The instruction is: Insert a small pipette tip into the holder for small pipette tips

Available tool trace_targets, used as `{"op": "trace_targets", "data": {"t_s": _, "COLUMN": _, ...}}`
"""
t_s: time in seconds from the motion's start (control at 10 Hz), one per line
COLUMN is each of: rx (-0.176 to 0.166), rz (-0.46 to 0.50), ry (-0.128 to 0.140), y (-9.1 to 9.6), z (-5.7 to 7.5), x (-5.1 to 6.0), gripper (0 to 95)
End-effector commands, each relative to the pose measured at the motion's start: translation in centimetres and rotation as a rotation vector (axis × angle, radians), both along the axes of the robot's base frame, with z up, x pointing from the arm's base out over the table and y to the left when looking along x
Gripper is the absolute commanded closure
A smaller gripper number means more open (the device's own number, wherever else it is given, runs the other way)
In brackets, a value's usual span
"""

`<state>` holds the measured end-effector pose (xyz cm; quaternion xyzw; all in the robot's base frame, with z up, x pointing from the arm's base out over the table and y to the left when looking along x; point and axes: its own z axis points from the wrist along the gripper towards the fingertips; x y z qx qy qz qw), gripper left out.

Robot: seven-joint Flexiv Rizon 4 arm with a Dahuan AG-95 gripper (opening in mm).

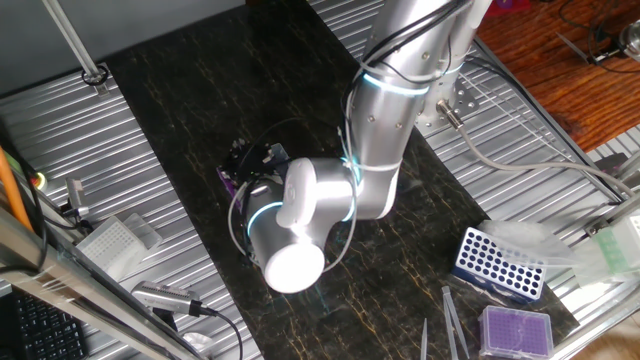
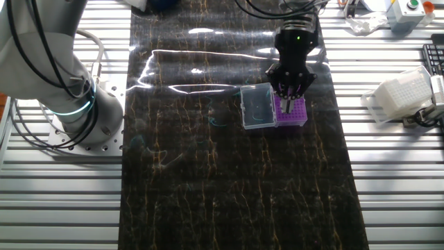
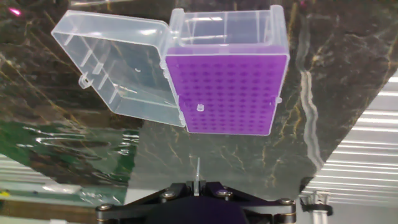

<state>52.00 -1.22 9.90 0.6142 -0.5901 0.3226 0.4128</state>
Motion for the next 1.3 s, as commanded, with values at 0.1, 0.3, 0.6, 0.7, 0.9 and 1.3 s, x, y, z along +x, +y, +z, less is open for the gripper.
{"op": "trace_targets", "data": {"t_s": 0.1, "rx": -0.027, "rz": 0.013, "ry": 0.009, "y": 0.2, "z": -0.1, "x": 0.1, "gripper": 95.0}}
{"op": "trace_targets", "data": {"t_s": 0.3, "rx": -0.036, "rz": 0.010, "ry": 0.004, "y": 0.6, "z": -0.3, "x": 0.1, "gripper": 95.0}}
{"op": "trace_targets", "data": {"t_s": 0.6, "rx": -0.049, "rz": 0.003, "ry": -0.005, "y": 1.4, "z": -0.7, "x": 0.3, "gripper": 95.0}}
{"op": "trace_targets", "data": {"t_s": 0.7, "rx": -0.056, "rz": 0.003, "ry": -0.005, "y": 1.6, "z": -0.9, "x": 0.3, "gripper": 95.0}}
{"op": "trace_targets", "data": {"t_s": 0.9, "rx": -0.070, "rz": 0.007, "ry": 0.000, "y": 1.7, "z": -1.0, "x": 0.3, "gripper": 95.0}}
{"op": "trace_targets", "data": {"t_s": 1.3, "rx": -0.100, "rz": 0.011, "ry": -0.003, "y": 1.7, "z": -1.6, "x": 0.4, "gripper": 95.0}}
